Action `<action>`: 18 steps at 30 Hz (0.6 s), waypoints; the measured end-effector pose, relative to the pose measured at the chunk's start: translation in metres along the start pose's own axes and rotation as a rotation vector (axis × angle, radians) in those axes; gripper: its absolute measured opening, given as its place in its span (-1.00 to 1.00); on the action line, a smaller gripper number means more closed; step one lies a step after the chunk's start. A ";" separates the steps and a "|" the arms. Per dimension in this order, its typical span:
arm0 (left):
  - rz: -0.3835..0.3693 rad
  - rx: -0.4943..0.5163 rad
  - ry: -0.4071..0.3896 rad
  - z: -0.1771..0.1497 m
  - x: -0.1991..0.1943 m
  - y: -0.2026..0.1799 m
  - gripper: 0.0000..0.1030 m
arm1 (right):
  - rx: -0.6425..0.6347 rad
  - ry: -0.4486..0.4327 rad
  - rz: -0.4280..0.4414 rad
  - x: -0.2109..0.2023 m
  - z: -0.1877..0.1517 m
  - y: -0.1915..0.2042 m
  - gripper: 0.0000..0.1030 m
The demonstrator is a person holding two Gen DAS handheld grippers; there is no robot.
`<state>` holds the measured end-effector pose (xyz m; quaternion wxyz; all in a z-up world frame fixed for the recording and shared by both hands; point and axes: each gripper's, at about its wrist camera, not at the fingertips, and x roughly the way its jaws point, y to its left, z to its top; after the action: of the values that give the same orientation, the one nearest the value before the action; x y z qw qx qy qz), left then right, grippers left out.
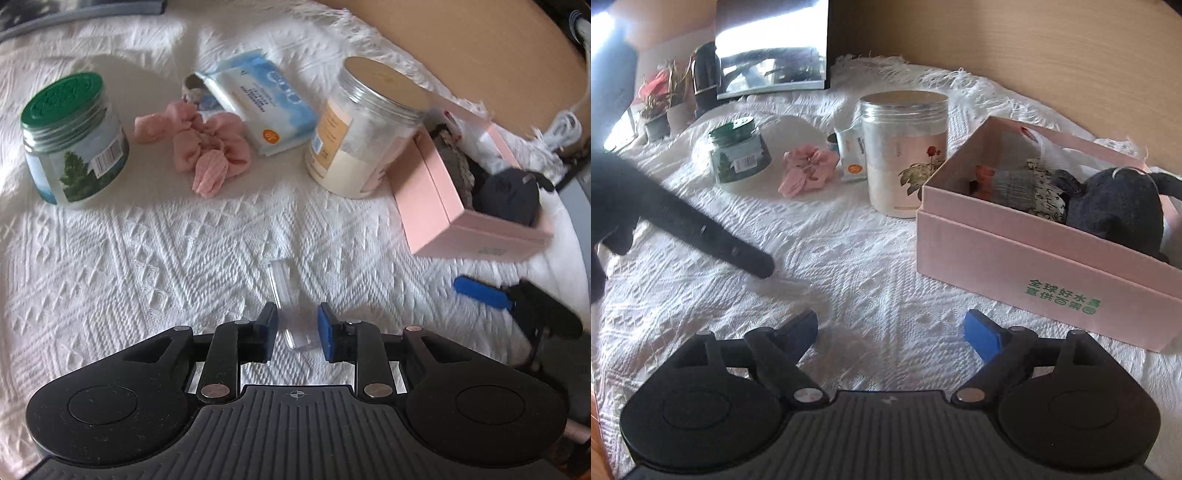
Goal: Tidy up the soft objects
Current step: 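Grasp the clear plastic rod with the left gripper while the right gripper approaches the pink scrunchie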
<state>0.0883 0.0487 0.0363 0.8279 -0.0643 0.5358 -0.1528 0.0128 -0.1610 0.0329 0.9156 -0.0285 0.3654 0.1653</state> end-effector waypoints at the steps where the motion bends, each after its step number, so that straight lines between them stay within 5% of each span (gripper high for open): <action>1: 0.000 -0.016 0.006 0.002 0.001 0.001 -0.48 | -0.006 0.003 -0.002 0.000 0.000 0.001 0.72; 9: 0.004 -0.048 -0.012 0.009 0.011 0.001 -0.52 | -0.025 0.012 -0.011 0.000 -0.001 0.005 0.77; 13: 0.019 -0.051 -0.036 0.010 0.014 0.001 -0.54 | -0.033 0.033 -0.003 0.001 -0.001 0.007 0.95; 18: 0.019 0.021 -0.081 0.003 0.015 -0.002 -0.55 | -0.033 0.059 -0.010 0.001 0.000 0.010 1.00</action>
<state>0.0962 0.0414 0.0246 0.8510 -0.0567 0.5007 -0.1477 0.0099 -0.1518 0.0329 0.9046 -0.0502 0.3895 0.1659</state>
